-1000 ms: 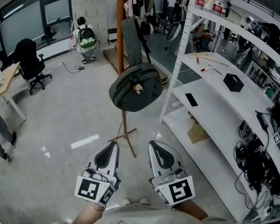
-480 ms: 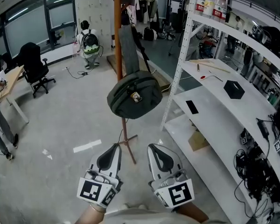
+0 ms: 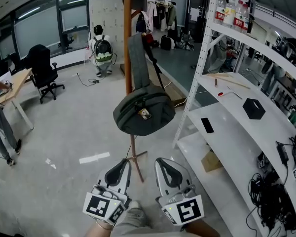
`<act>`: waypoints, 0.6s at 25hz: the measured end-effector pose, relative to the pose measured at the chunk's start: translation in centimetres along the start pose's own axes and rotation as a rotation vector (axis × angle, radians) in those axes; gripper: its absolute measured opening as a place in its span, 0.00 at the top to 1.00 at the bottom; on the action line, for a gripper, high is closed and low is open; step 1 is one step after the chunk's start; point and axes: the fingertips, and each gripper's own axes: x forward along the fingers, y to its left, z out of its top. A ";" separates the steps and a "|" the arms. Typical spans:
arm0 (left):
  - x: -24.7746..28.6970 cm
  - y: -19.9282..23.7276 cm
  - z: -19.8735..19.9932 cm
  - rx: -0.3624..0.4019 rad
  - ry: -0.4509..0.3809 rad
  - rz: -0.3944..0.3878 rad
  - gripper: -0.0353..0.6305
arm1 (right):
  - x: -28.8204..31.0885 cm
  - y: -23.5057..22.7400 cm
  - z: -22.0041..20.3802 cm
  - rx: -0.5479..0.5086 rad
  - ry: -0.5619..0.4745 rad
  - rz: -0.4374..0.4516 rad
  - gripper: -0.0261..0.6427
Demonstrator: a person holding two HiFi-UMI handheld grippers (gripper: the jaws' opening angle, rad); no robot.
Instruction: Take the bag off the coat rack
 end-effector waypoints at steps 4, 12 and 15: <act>2.8 0.9 0.4 0.009 -0.009 -0.011 0.92 | 2.4 -1.3 -0.3 -0.014 -0.015 0.010 0.93; 11.2 6.0 1.9 0.032 -0.058 -0.022 0.92 | 10.7 -6.0 -1.4 -0.053 -0.041 -0.008 0.93; 14.4 8.7 2.6 0.046 -0.064 -0.021 0.92 | 14.6 -7.9 -1.4 -0.070 -0.057 -0.020 0.93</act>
